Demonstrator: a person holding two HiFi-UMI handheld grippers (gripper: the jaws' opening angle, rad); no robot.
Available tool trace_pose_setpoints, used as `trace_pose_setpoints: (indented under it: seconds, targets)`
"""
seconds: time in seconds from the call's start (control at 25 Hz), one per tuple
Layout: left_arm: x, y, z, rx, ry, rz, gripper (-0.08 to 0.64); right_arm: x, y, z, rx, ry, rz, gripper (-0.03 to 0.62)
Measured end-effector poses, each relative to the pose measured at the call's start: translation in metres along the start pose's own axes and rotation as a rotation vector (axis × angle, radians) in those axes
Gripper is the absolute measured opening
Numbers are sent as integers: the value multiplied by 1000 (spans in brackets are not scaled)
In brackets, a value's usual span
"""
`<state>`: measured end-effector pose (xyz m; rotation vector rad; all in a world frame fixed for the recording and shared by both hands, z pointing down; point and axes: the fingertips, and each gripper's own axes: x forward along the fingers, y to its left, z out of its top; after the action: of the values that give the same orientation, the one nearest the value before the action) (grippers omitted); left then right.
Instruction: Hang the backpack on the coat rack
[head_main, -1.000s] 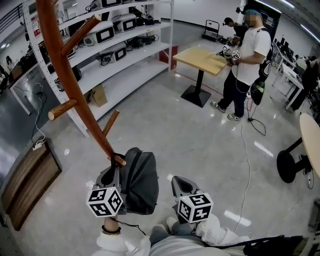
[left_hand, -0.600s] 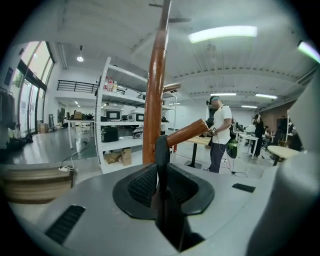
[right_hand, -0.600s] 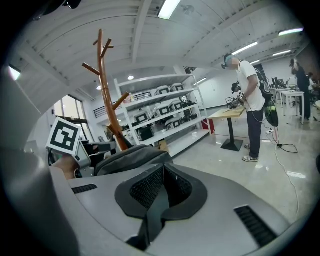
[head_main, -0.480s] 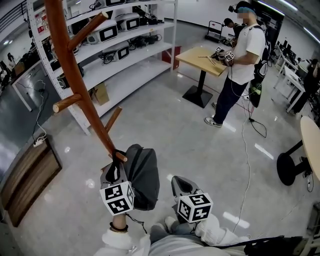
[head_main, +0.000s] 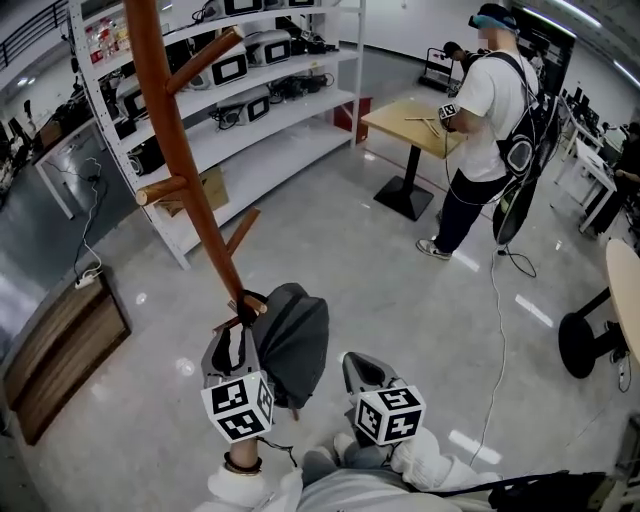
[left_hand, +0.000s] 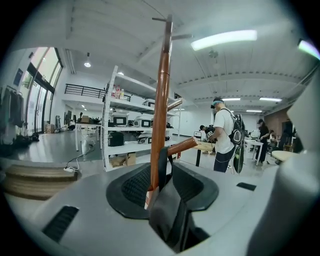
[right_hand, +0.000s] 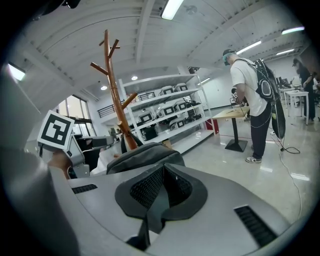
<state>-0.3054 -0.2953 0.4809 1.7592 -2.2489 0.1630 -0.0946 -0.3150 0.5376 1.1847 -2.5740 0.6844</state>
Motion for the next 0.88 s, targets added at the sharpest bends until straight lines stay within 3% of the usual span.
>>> trace_pose_setpoints:
  seconds: [0.16,0.52,0.64,0.88]
  targets:
    - [-28,-7,-10,-55,-7,-3,117,1,17,-4,-16,4,38,12]
    - [-83,-24,-83,-135,142,-49,100,-2,68,-31,-57,46,128,12]
    - [-99,-20,-92,-138,135,-32,43,-5,83,-44,-73,62,157,12]
    - [-120,-16,-80,-149,72,-19,11,-15,108,-44,-120,40,217,12]
